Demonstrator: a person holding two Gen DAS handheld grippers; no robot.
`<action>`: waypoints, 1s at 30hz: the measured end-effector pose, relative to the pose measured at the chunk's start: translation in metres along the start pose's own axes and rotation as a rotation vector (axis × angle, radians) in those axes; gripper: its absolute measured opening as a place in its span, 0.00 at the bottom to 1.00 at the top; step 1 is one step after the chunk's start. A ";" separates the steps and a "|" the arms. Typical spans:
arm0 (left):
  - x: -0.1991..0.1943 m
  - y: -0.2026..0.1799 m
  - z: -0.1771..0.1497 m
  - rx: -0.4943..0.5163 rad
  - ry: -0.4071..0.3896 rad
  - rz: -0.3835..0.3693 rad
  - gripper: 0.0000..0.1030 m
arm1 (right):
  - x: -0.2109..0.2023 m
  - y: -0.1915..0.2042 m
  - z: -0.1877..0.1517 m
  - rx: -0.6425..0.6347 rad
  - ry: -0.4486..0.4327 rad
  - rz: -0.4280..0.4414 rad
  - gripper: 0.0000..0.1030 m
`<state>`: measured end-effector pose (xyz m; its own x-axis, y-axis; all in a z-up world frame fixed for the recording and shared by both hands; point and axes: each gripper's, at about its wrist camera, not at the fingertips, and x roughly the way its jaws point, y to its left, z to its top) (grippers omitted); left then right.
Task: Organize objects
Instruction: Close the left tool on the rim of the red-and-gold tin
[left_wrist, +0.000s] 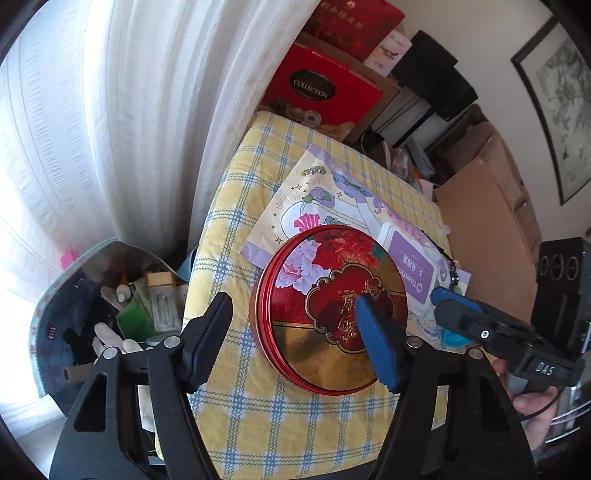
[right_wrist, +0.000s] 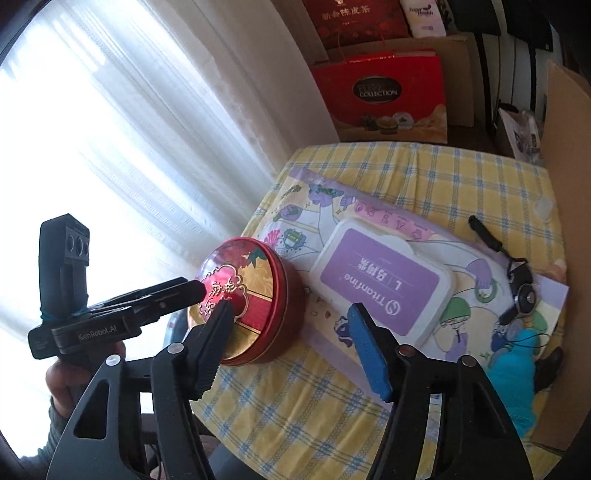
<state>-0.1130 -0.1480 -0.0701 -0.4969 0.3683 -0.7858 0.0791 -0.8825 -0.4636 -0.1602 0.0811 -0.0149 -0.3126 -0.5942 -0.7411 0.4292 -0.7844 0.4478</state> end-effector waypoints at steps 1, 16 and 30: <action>0.001 0.002 0.000 -0.008 -0.002 -0.007 0.63 | 0.004 -0.001 0.000 0.010 0.007 0.012 0.65; 0.010 0.015 -0.004 -0.097 0.030 -0.133 0.56 | 0.037 -0.014 -0.005 0.129 0.068 0.151 0.55; -0.010 -0.010 -0.005 -0.057 -0.020 -0.045 0.54 | 0.024 0.008 -0.004 0.066 0.034 0.110 0.53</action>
<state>-0.1050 -0.1409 -0.0597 -0.5182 0.4010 -0.7554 0.1049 -0.8468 -0.5215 -0.1610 0.0610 -0.0307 -0.2377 -0.6715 -0.7018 0.4019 -0.7258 0.5583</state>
